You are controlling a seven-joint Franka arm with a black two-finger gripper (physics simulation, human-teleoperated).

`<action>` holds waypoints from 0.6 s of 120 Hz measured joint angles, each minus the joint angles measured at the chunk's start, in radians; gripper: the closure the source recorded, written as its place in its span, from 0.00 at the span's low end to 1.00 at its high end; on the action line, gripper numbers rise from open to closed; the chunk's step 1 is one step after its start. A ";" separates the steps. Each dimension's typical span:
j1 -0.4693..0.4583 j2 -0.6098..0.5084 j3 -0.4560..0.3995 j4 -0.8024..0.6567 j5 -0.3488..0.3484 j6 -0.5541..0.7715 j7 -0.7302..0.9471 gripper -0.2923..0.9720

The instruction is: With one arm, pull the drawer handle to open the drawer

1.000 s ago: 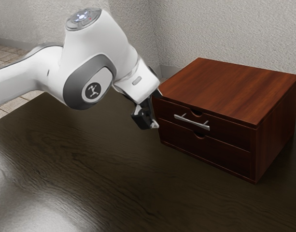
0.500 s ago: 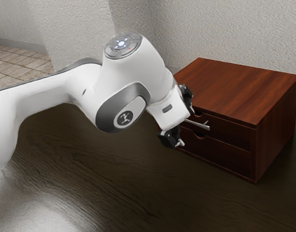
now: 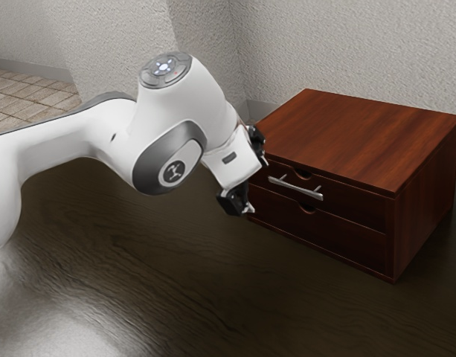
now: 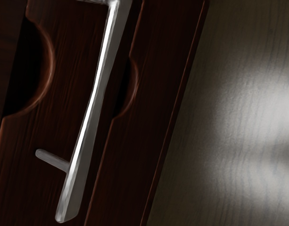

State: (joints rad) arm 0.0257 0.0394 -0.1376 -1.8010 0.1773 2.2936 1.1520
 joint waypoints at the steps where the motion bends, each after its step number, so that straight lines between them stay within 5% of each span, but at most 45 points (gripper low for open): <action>1: -0.002 0.000 0.000 0.000 0.000 0.000 0.000 0.23; 72: -0.028 0.016 -0.002 -0.001 -0.001 0.003 0.020 0.23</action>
State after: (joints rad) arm -0.0023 0.0554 -0.1393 -1.8023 0.1766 2.2965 1.1722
